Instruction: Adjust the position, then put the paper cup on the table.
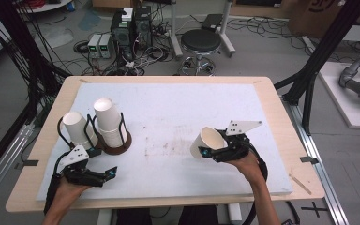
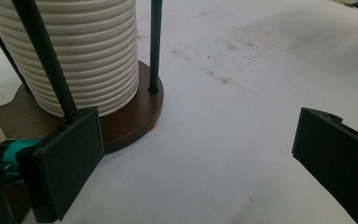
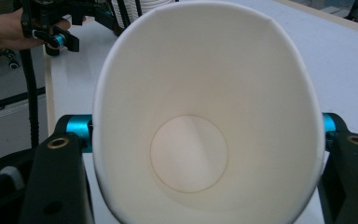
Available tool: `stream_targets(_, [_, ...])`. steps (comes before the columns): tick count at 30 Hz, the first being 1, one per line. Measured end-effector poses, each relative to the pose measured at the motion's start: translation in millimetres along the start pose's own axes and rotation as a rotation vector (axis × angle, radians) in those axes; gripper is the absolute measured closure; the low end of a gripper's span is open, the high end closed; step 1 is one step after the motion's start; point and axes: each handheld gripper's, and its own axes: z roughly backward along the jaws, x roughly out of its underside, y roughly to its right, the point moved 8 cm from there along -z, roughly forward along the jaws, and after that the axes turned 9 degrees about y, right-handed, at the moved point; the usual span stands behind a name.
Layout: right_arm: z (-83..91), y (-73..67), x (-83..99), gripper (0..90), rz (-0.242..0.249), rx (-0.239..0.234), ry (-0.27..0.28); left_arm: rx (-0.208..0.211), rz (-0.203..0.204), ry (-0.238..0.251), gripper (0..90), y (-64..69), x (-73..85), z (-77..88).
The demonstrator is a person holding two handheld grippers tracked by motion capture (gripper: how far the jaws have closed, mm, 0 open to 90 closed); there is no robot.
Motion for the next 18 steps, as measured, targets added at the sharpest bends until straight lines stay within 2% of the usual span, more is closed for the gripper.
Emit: stream_targets(18, [-1.7,2.4,0.3,31.5,-0.007,0.007,-0.002,-0.023,-0.001,0.019,1.8,-4.3,-2.2,1.4])
